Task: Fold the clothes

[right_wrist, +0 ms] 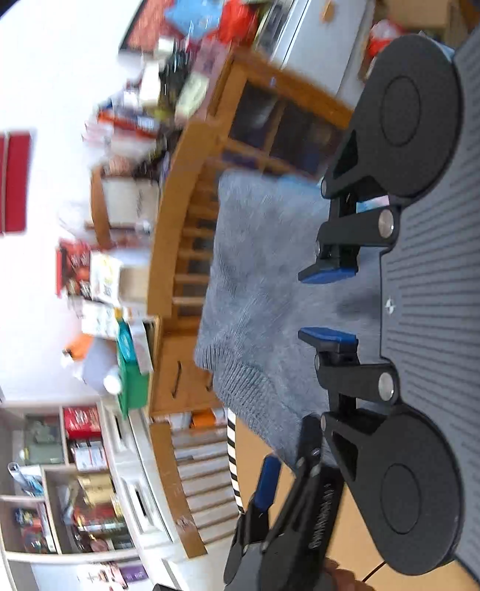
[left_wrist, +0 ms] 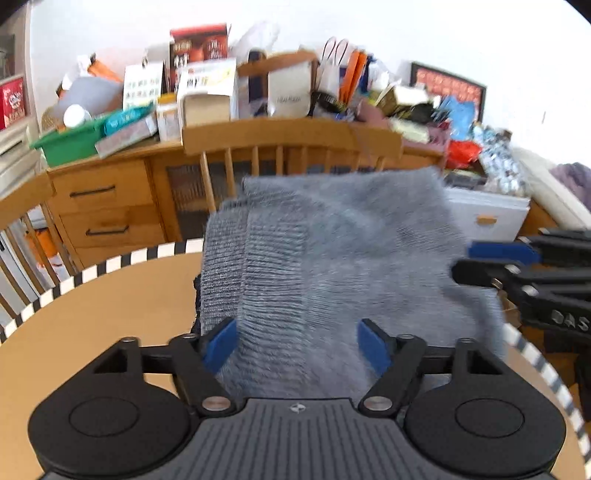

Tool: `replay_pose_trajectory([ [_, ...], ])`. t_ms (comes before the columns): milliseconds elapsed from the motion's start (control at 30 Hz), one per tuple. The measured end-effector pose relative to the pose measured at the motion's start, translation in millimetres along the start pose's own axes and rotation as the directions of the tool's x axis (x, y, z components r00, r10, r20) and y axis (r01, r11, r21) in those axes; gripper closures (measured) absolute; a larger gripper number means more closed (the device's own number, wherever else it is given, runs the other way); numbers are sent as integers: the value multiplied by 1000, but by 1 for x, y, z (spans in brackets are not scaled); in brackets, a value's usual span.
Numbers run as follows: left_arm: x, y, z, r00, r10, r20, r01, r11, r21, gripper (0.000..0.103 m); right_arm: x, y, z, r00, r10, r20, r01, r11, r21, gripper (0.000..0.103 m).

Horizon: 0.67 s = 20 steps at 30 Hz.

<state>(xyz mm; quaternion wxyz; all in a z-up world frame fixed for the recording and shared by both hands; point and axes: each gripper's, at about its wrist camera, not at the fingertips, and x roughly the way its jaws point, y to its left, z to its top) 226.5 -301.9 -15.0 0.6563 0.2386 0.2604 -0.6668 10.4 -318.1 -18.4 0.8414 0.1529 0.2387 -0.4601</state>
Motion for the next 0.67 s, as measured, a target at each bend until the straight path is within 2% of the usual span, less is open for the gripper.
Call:
replay_pose_trajectory([
  [67, -19, -8, -6, 1000, -23, 21, 24, 1000, -11, 16, -25, 3, -14, 1000, -16, 0, 16, 999, 48, 58],
  [100, -25, -13, -9, 999, -30, 17, 30, 999, -14, 13, -35, 4, -21, 1000, -22, 0, 22, 997, 73, 52],
  [167, -35, -24, -16, 1000, -31, 8, 31, 1000, 3, 5, -51, 8, -33, 999, -35, -9, 36, 992, 124, 46],
  [233, -42, -34, -23, 1000, -25, -2, 25, 999, 27, 3, -55, 11, -40, 999, -40, -19, 42, 987, 154, 42],
  [267, -44, -37, -27, 1000, -20, -8, 20, 999, 35, 1, -56, 12, -43, 999, -39, -23, 43, 986, 163, 35],
  [333, -48, -43, -33, 1000, -10, -19, 11, 999, 48, 1, -57, 15, -45, 999, -42, -24, 45, 985, 166, 33],
  [400, -50, -43, -39, 1000, -2, -24, 3, 999, 43, 0, -57, 19, -44, 999, -43, -27, 47, 986, 159, 25],
  [667, -58, -35, -47, 1000, 6, 4, -6, 1000, -29, 0, -62, 28, -41, 999, -43, -31, 47, 988, 150, 21],
])
